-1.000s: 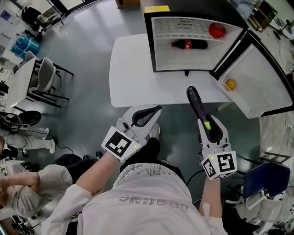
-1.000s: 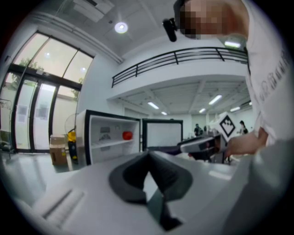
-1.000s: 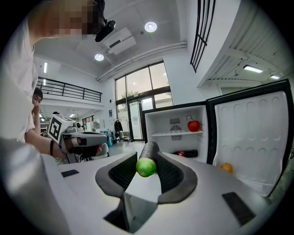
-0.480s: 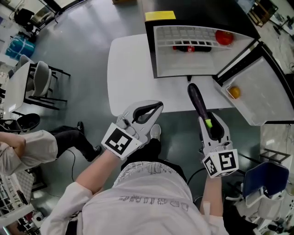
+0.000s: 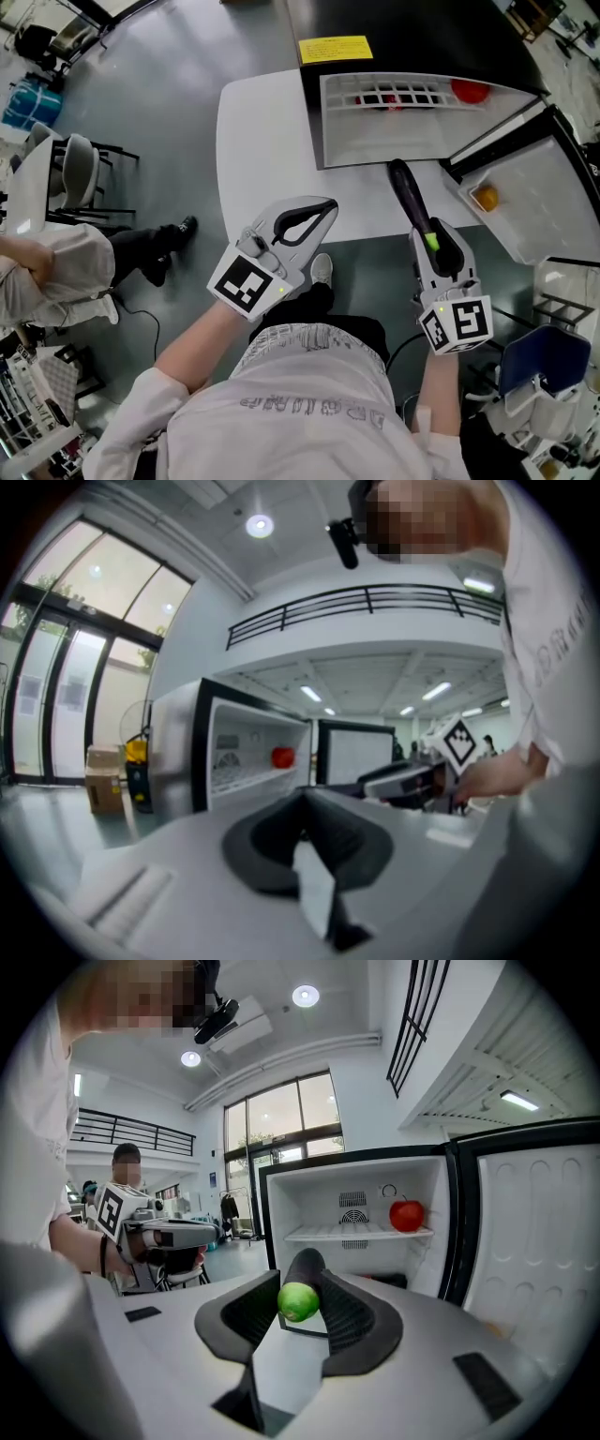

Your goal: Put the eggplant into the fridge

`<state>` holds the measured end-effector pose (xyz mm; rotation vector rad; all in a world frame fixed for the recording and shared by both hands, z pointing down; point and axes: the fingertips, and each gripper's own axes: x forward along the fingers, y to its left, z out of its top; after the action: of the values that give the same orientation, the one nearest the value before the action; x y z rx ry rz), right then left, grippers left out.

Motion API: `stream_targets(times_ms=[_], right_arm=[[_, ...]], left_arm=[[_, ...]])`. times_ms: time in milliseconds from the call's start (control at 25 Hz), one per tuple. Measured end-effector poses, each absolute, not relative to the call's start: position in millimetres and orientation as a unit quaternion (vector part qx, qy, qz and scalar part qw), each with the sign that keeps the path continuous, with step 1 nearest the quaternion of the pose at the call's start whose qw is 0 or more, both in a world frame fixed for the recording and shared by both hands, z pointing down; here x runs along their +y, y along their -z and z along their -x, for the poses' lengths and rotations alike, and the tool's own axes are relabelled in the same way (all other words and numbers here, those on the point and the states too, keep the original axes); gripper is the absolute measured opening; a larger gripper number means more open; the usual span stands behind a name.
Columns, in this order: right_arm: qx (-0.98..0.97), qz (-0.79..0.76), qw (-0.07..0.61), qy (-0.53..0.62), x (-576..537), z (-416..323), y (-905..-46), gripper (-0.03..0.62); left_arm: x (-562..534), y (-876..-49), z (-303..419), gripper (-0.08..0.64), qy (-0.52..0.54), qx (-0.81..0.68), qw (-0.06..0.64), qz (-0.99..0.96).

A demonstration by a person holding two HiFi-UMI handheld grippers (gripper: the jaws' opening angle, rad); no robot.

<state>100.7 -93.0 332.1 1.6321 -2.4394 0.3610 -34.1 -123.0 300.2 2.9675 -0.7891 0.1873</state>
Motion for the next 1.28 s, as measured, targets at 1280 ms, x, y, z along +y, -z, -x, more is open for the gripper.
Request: stream_targets(times_ms=[1280], right_arm=[[-0.867,-0.473,0.115,-0.104,-239.7,-119.6,-442.8,0.126]], left_arm=[[-205.2,-373.9,-0.2,0.008,-0.097,-0.331,0.048,-0.937]])
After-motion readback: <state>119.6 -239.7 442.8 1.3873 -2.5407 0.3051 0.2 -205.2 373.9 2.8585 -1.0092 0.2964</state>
